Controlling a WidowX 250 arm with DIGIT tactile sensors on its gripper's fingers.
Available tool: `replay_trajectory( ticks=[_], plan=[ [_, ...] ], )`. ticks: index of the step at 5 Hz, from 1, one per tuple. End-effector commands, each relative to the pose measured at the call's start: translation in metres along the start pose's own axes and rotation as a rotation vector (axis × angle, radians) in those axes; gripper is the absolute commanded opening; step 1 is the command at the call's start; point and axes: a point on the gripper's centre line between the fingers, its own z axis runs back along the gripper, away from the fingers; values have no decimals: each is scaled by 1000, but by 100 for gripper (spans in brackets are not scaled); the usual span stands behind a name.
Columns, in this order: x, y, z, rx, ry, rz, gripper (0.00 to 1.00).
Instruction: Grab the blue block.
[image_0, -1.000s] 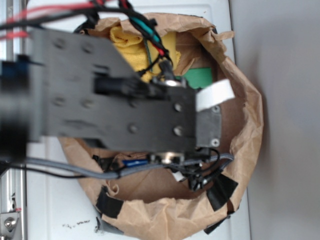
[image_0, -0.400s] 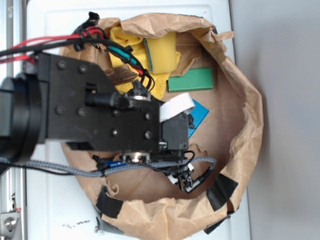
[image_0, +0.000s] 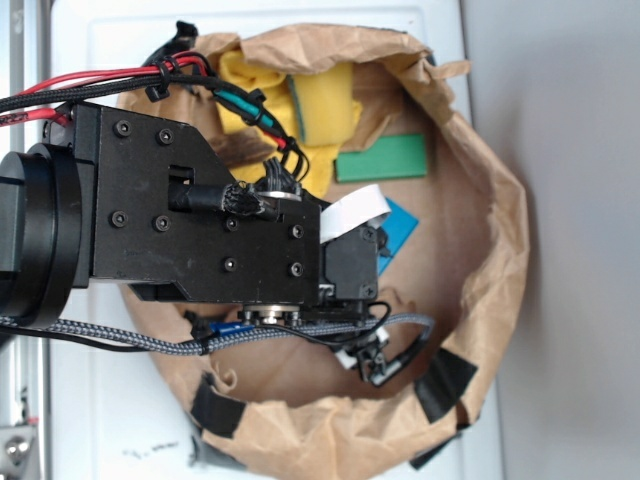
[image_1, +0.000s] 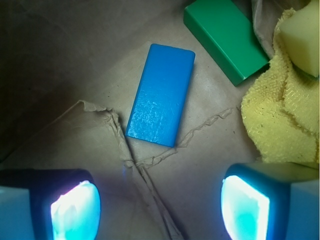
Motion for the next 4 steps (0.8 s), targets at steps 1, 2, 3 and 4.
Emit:
replay_trajectory(
  ticks=[1,2,3,4],
  plan=[
    [26,-7,-6,-40,-65,43,100],
    [37,-5,-15,-7,-58,35,100],
    [45,1,-18,24,-25,7,100],
    [49,-3,-24,32,-19,12,100]
  ],
)
